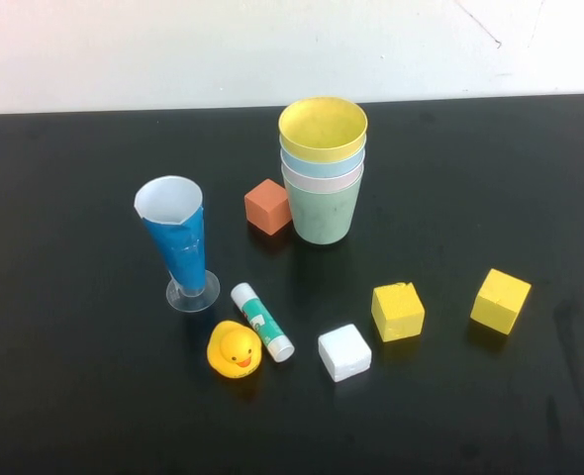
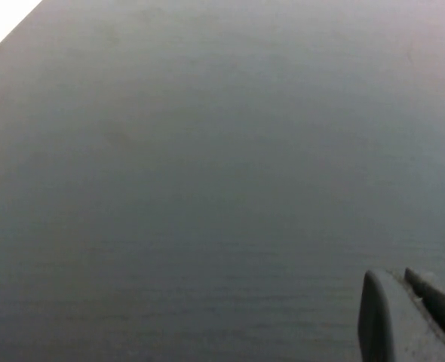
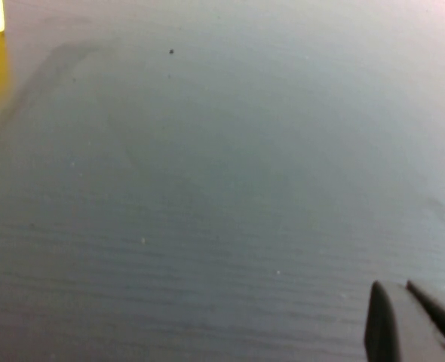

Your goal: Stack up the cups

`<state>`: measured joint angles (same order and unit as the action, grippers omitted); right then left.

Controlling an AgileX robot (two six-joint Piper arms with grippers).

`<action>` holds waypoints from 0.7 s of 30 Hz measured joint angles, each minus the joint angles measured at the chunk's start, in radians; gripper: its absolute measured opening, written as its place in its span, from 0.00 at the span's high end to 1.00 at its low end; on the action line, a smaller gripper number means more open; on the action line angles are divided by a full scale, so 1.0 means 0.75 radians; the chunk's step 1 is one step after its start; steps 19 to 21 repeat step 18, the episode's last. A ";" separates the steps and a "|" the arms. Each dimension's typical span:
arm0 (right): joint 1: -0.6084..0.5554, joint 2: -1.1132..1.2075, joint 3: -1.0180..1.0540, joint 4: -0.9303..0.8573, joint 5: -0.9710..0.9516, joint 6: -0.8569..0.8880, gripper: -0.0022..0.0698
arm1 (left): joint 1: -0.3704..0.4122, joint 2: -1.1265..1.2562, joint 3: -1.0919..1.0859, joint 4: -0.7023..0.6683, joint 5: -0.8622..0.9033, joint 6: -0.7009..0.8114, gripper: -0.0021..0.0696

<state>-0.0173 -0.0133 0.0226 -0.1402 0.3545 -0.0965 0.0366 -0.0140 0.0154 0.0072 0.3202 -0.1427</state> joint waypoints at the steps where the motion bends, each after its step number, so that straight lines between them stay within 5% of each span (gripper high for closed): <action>1: 0.000 0.000 0.000 0.000 0.000 0.000 0.97 | 0.000 0.000 0.000 0.000 0.000 0.006 0.97; 21: 0.000 0.000 0.000 0.000 0.000 0.000 0.97 | 0.000 0.000 0.000 -0.001 0.001 0.012 0.97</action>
